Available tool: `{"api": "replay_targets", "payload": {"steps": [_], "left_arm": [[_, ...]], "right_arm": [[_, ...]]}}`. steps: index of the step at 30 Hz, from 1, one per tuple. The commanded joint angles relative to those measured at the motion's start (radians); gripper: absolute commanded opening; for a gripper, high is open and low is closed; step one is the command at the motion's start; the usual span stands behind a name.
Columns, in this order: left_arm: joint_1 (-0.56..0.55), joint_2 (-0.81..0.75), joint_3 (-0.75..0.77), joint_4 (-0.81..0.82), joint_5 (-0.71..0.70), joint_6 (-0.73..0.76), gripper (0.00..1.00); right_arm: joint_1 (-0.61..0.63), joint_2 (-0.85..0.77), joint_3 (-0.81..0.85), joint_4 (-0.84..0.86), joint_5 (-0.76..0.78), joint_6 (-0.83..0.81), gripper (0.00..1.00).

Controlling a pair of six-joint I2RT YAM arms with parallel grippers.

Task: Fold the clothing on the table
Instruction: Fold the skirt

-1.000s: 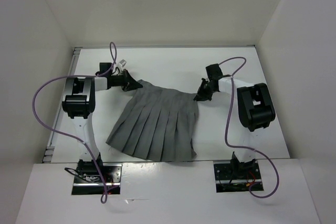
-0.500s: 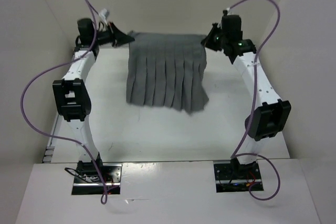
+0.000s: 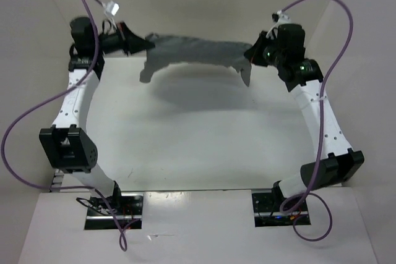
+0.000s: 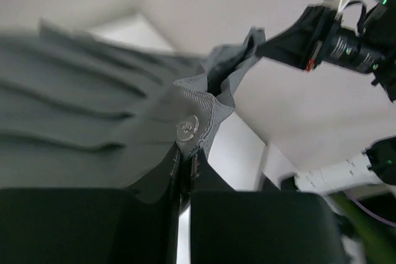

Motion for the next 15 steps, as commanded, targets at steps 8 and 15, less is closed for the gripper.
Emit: {"api": "replay_targets", "payload": {"steps": [8,15], "left_arm": [[0.021,-0.51,-0.642,-0.147,0.103,0.142,0.0],[0.044,-0.63,-0.436,-0.29,0.168,0.123,0.0]], "right_arm": [[0.042,-0.434,-0.294,-0.265,-0.195,-0.061,0.0],[0.042,-0.569,-0.171,-0.338,-0.235,-0.077,0.0]]}}
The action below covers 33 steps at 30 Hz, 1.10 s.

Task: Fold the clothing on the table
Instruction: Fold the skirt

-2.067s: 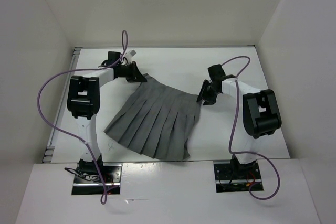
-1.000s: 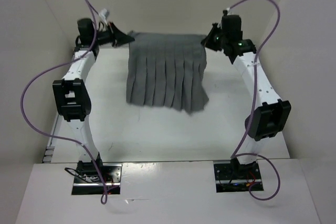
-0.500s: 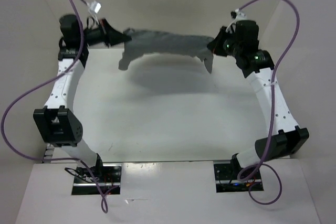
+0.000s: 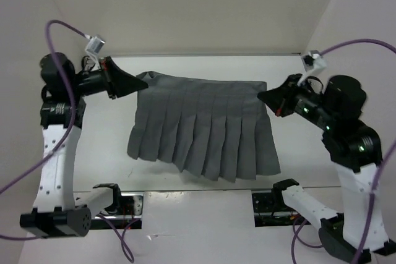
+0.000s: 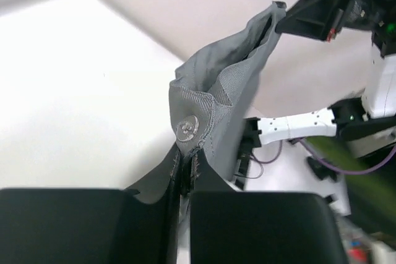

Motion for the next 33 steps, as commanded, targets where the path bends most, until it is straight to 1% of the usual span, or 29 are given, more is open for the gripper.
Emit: {"api": "replay_targets", "payload": {"steps": [1,3,4,6,7,9,10,12,13,14,15,16,17,18,21,22,23,26,28,29,32,33], "left_arm": [[0.037,-0.011,0.053,-0.009,0.027,-0.008,0.0],[0.049,0.023,0.044,0.044,-0.023,-0.04,0.0],[0.058,0.082,0.001,0.078,-0.036,-0.078,0.0],[0.059,0.162,-0.025,0.095,-0.08,-0.079,0.0],[0.036,0.255,-0.025,0.095,-0.129,-0.044,0.0],[0.026,0.351,-0.015,0.086,-0.183,-0.016,0.0],[0.011,0.451,-0.002,0.086,-0.206,-0.002,0.0],[0.002,0.549,0.059,0.086,-0.217,0.024,0.0],[-0.009,0.636,0.083,0.097,-0.241,0.024,0.0],[-0.018,0.678,0.109,0.106,-0.242,0.038,0.0],[-0.018,0.763,0.17,0.106,-0.242,0.038,0.0],[-0.027,0.806,0.203,0.106,-0.255,0.038,0.0],[-0.027,0.848,0.235,0.106,-0.255,0.038,0.0],[-0.027,0.926,0.296,0.106,-0.255,0.038,0.0],[-0.037,1.041,0.387,0.068,-0.295,0.038,0.0],[-0.037,1.06,0.422,0.034,-0.306,0.038,0.0],[-0.037,1.072,0.47,0.034,-0.306,0.029,0.01],[-0.037,1.059,0.492,0.043,-0.282,0.003,0.01],[-0.037,1.039,0.492,0.043,-0.281,0.013,0.01],[-0.037,1.014,0.479,0.031,-0.281,0.022,0.01],[-0.037,0.95,0.38,0.021,-0.272,0.052,0.02],[-0.037,0.93,0.34,0.043,-0.283,0.065,0.02]], "right_arm": [[0.0,-0.019,0.03,-0.004,-0.008,-0.029,0.01],[0.0,0.017,-0.014,0.063,0.017,-0.019,0.01],[0.0,0.071,-0.048,0.087,0.027,-0.019,0.01],[-0.027,0.141,-0.079,0.139,0.018,-0.028,0.01],[-0.038,0.227,-0.09,0.188,0.006,-0.028,0.01],[-0.059,0.318,-0.102,0.239,-0.028,-0.037,0.0],[-0.07,0.409,-0.102,0.283,-0.028,-0.037,0.0],[-0.07,0.499,-0.087,0.315,-0.007,-0.028,0.0],[-0.07,0.54,-0.065,0.347,0.007,-0.028,0.0],[-0.07,0.619,-0.051,0.357,0.017,-0.017,0.0],[-0.079,0.657,-0.035,0.357,0.027,-0.017,0.0],[-0.079,0.691,-0.004,0.374,0.027,-0.017,0.0],[-0.079,0.758,0.011,0.383,0.04,-0.005,0.0],[-0.079,0.784,0.039,0.394,0.049,-0.005,0.0],[-0.079,0.859,0.088,0.403,0.06,-0.005,0.0],[-0.079,0.86,0.088,0.403,0.073,-0.005,0.0],[-0.079,0.87,0.097,0.412,0.073,-0.005,0.0],[-0.079,0.855,0.097,0.412,0.073,-0.005,0.0],[-0.079,0.814,0.049,0.412,0.073,-0.005,0.0],[-0.079,0.795,0.015,0.412,0.073,-0.005,0.0],[-0.079,0.72,-0.065,0.412,0.073,-0.005,0.0],[-0.079,0.681,-0.089,0.402,0.083,-0.005,0.0]]}}
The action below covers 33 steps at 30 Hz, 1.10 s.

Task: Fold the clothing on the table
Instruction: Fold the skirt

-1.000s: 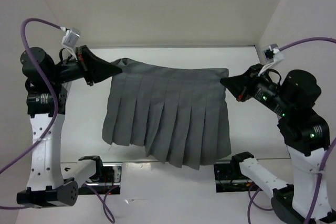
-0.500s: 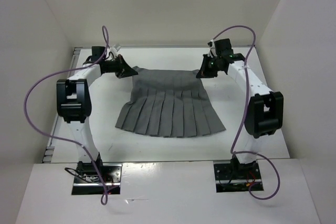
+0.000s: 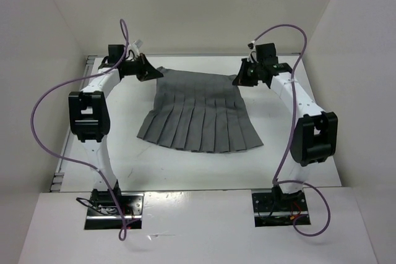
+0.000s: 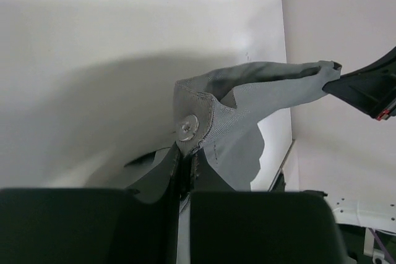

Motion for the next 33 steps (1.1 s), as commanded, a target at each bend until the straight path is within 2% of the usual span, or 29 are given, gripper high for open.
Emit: {"api": "replay_targets", "payload": {"steps": [1,6,9,14,17,20,21,22,23,24,25,27,28,29,33], "left_arm": [[0.004,-0.121,-0.154,0.022,0.015,0.061,0.02],[0.004,-0.276,-0.401,0.058,-0.028,0.071,0.02],[-0.006,-0.36,-0.478,0.01,-0.049,0.093,0.02],[-0.006,-0.468,-0.569,-0.092,-0.126,0.145,0.02],[-0.015,-0.492,-0.624,-0.129,-0.193,0.154,0.02],[-0.015,-0.492,-0.644,-0.19,-0.232,0.165,0.18],[-0.015,-0.492,-0.655,-0.207,-0.247,0.176,0.22],[-0.026,-0.492,-0.664,-0.224,-0.261,0.176,0.35],[-0.026,-0.492,-0.664,-0.265,-0.273,0.185,0.41],[-0.026,-0.514,-0.673,-0.283,-0.273,0.185,0.44],[-0.026,-0.566,-0.684,-0.303,-0.273,0.185,0.46],[-0.026,-0.629,-0.684,-0.359,-0.321,0.185,0.56],[-0.026,-0.687,-0.684,-0.377,-0.339,0.185,0.68],[-0.026,-0.708,-0.669,-0.398,-0.353,0.185,0.79],[-0.016,-0.736,-0.623,-0.389,-0.362,0.153,0.8]], "right_arm": [[-0.009,-0.142,-0.072,0.016,0.022,-0.001,0.0],[0.0,-0.254,-0.235,-0.047,0.022,-0.001,0.0],[0.018,-0.318,-0.306,-0.085,0.013,0.019,0.0],[0.047,-0.338,-0.379,-0.228,-0.001,0.06,0.0],[0.121,-0.348,-0.418,-0.318,-0.029,0.098,0.0],[0.233,-0.357,-0.468,-0.387,-0.055,0.138,0.02],[0.253,-0.357,-0.482,-0.415,-0.068,0.138,0.08],[0.271,-0.357,-0.502,-0.444,-0.068,0.138,0.13],[0.306,-0.37,-0.502,-0.5,-0.068,0.15,0.17],[0.317,-0.389,-0.511,-0.531,-0.058,0.16,0.19],[0.318,-0.41,-0.498,-0.568,-0.049,0.16,0.27],[0.318,-0.465,-0.453,-0.677,-0.015,0.16,0.33],[0.318,-0.476,-0.391,-0.706,0.026,0.173,0.41],[0.318,-0.476,-0.36,-0.737,0.027,0.174,0.43],[0.299,-0.452,-0.265,-0.667,0.018,0.183,0.43]]}}
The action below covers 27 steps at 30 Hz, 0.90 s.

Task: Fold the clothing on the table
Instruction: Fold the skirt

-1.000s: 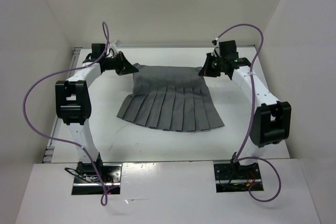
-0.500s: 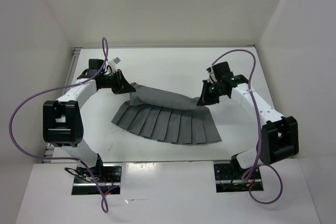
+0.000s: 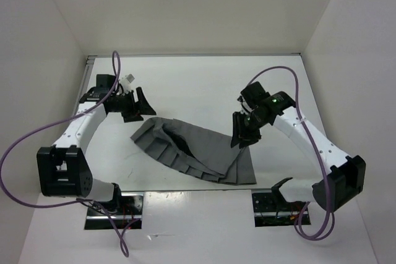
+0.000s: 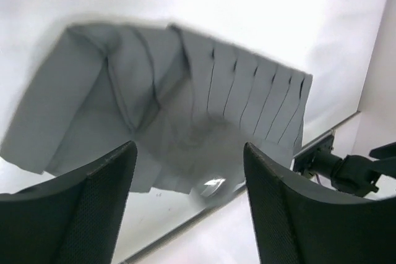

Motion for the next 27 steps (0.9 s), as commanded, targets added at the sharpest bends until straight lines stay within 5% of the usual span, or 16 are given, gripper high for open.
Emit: {"api": "replay_targets", "payload": {"steps": [1,3,5,9,20,27], "left_arm": [[0.006,-0.01,0.05,-0.011,-0.03,-0.01,0.75],[0.006,0.022,0.05,0.018,-0.018,-0.022,0.64],[0.006,0.043,0.027,0.059,-0.018,-0.054,0.36],[0.006,0.106,0.017,0.087,-0.018,-0.077,0.14],[-0.004,0.138,-0.003,0.053,-0.088,-0.068,0.11],[-0.004,0.149,-0.013,0.073,-0.058,-0.088,0.11]], "right_arm": [[-0.014,0.008,0.08,0.013,0.017,0.019,0.43],[-0.014,0.039,0.075,0.123,0.017,0.019,0.38],[-0.014,0.114,0.049,0.21,-0.03,0.019,0.32],[-0.014,0.284,-0.014,0.377,-0.109,0.019,0.26],[0.015,0.576,-0.104,0.457,-0.029,-0.001,0.23],[-0.086,0.758,0.145,0.439,0.193,0.03,0.21]]}}
